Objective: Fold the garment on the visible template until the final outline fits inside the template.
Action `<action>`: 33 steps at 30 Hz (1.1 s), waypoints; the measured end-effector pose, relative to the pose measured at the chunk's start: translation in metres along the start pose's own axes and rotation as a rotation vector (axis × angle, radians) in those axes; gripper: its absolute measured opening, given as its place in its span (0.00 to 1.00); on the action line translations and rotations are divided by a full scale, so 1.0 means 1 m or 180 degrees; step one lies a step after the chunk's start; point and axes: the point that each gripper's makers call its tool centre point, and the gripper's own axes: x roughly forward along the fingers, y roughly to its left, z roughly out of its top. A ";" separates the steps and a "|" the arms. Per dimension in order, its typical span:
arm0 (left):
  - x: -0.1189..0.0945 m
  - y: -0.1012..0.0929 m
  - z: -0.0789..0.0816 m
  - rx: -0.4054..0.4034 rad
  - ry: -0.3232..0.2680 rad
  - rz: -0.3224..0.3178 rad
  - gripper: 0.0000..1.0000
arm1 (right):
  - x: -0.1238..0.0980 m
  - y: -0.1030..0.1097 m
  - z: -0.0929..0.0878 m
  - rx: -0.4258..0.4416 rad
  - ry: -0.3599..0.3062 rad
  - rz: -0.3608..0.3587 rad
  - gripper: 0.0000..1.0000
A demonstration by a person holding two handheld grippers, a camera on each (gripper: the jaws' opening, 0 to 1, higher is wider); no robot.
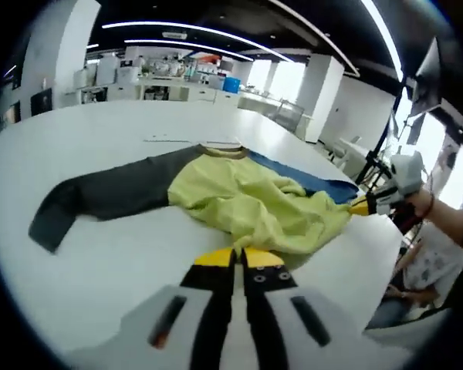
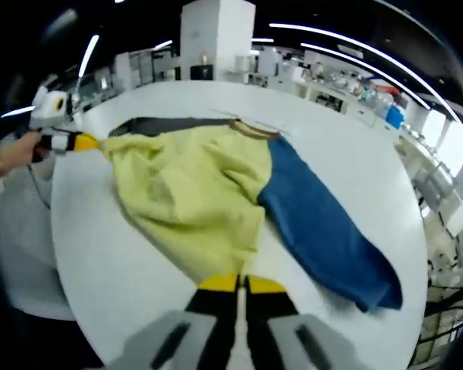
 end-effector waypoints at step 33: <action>-0.063 0.038 -0.085 -0.0849 0.0450 0.0474 0.01 | -0.033 0.061 -0.049 -0.0064 0.0237 0.0077 0.00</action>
